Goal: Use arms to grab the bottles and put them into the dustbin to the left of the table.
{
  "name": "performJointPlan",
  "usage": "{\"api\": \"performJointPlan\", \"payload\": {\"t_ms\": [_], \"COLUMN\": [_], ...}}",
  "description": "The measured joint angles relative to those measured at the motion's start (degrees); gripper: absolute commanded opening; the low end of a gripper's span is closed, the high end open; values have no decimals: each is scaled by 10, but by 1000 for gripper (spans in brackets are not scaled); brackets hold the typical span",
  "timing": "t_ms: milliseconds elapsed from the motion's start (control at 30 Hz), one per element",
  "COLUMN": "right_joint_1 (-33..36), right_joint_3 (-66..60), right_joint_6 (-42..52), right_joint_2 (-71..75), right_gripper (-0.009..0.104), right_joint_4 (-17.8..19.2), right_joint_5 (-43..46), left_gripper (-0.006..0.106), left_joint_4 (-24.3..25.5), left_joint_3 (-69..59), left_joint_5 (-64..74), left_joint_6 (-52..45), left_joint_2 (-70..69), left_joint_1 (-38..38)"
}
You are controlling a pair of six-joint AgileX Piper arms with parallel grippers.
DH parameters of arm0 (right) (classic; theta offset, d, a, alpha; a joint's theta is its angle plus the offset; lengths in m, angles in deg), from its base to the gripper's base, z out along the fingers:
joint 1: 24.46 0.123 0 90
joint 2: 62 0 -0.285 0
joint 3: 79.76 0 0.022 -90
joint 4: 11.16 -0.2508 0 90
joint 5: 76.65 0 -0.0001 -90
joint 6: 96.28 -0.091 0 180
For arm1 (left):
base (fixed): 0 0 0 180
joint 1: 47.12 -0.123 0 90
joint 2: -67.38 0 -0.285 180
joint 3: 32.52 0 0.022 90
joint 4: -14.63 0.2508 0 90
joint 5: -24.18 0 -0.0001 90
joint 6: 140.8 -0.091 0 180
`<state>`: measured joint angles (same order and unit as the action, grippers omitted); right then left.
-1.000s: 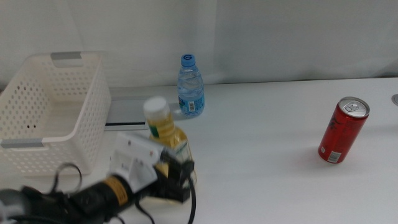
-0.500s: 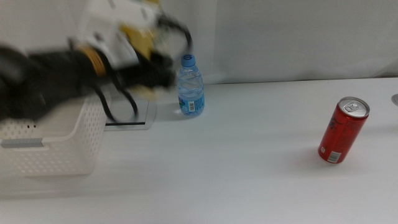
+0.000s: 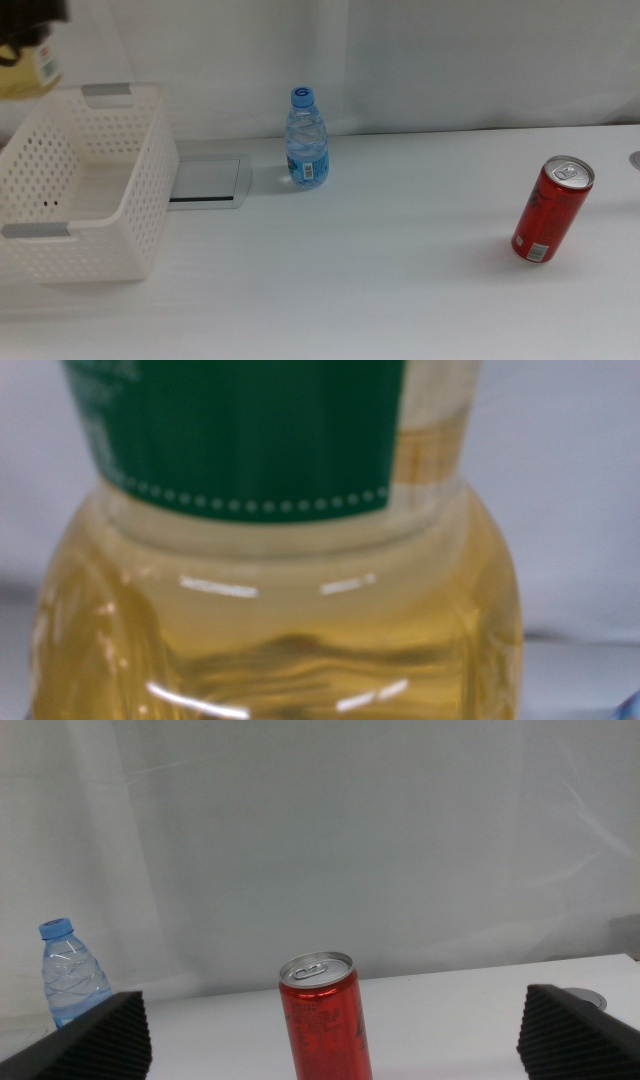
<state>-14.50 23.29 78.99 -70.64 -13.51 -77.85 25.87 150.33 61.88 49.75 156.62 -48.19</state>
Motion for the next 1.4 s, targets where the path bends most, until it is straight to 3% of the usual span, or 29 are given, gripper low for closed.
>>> {"api": "performJointPlan", "payload": {"t_ms": [100, 300, 600, 1000, 1100, 1167, 1233, 1400], "right_joint_1": [0, 0, 0, 0, 0, 0, 0, 0], "right_joint_3": [0, 0, 0, 0, 0, 0, 0, 0], "right_joint_6": [0, 0, 2, 2, -1, 0, 0, 0], "right_joint_2": [0, 0, 0, 0, 0, 0, 0, 0], "right_gripper": [103, 103, 103, 103, 103, 103, 103, 103], "right_joint_4": [0, 0, 0, 0, 0, 0, 0, 0], "right_joint_5": [0, 0, 1, 1, 1, 1, 1, 3], "left_gripper": [-3, -3, -3, -2, 6, 79, 92, 93], "left_joint_4": [-43, -122, -127, -128, -128, -128, -128, -129], "left_joint_3": [0, 0, 0, 0, 0, 0, 4, 6], "left_joint_5": [27, 39, 23, -5, -12, -12, -24, -33], "left_joint_6": [-21, -78, -85, -86, -86, -86, -86, -85], "left_joint_2": [26, 106, 227, 264, 264, 264, 263, 246], "left_joint_1": [-41, -56, -56, -56, -56, -56, -56, -56]}}
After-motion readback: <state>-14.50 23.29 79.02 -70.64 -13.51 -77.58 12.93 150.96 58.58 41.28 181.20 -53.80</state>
